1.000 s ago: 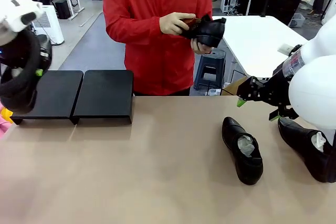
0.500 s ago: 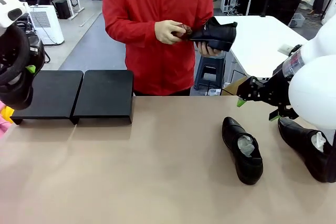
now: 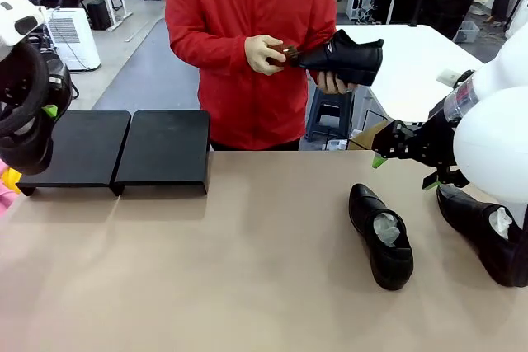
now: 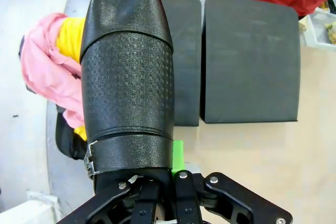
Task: Organize the shoes by placing them on the stand.
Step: Place the Shoe from the middle of the table onto the Shoes Stand.
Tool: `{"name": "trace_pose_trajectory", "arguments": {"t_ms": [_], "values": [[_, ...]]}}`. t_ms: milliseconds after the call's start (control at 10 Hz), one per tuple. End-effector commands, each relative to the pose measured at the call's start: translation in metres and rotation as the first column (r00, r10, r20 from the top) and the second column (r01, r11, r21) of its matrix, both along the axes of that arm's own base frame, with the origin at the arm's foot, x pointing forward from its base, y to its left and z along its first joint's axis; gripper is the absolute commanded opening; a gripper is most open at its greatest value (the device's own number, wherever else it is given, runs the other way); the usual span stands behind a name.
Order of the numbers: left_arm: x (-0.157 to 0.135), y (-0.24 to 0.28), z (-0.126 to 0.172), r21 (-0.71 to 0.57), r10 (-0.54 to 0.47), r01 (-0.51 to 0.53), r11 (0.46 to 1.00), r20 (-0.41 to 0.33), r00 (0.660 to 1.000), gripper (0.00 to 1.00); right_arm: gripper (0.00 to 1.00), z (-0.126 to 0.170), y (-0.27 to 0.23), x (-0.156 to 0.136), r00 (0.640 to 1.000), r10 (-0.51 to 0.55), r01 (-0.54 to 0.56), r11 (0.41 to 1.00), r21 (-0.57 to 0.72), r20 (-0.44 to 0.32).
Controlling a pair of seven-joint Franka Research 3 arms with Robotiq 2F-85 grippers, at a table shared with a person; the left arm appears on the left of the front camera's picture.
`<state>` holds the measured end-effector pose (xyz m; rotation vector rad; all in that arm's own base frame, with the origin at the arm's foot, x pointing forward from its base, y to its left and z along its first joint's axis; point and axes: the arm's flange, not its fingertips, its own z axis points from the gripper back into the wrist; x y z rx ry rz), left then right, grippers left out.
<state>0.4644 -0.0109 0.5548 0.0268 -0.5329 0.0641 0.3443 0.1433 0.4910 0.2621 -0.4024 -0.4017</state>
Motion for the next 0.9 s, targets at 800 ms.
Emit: {"name": "trace_pose_trajectory", "arguments": {"t_ms": [800], "values": [[0.119,0.064,-0.04,0.095,-0.206,0.204,0.974,0.005,0.979,0.0,1.0,0.0,0.002,0.002,1.0,-0.003,0.003,1.0,0.016,0.011]]}}
